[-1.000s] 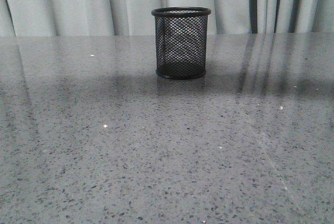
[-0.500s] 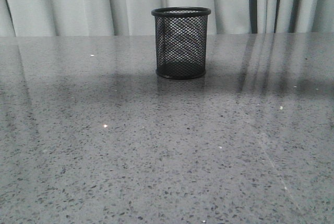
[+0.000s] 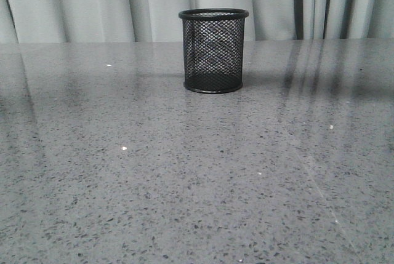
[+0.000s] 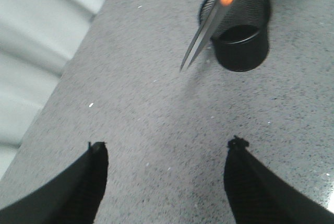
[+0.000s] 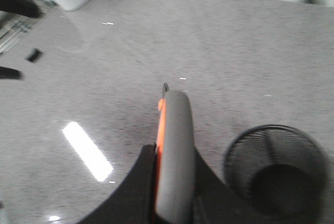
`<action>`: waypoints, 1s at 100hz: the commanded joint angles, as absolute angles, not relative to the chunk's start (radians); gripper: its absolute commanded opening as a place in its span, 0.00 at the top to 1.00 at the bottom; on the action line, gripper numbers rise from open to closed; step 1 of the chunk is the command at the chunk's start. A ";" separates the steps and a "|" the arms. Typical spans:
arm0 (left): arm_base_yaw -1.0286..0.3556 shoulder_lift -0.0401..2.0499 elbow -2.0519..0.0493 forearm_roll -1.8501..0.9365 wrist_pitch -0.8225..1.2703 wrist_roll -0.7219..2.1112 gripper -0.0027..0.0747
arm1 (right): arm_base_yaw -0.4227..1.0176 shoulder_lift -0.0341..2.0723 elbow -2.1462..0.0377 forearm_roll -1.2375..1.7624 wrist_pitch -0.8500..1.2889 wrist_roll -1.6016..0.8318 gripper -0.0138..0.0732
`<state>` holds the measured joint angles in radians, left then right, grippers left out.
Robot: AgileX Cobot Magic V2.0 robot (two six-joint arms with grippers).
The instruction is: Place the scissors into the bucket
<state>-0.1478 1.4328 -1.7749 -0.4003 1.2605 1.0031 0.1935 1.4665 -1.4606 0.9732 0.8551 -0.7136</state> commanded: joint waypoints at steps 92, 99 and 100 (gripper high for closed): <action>-0.089 1.355 -1.809 -0.504 1.264 0.952 0.40 | 0.222 1.475 -1.740 0.432 1.122 -0.397 0.89; -0.089 1.355 -1.809 -0.504 1.264 0.952 0.40 | 0.252 1.489 -1.740 0.396 1.106 -0.397 0.89; -0.089 1.355 -1.809 -0.504 1.264 0.952 0.40 | 0.256 1.491 -1.740 0.390 1.105 -0.397 0.89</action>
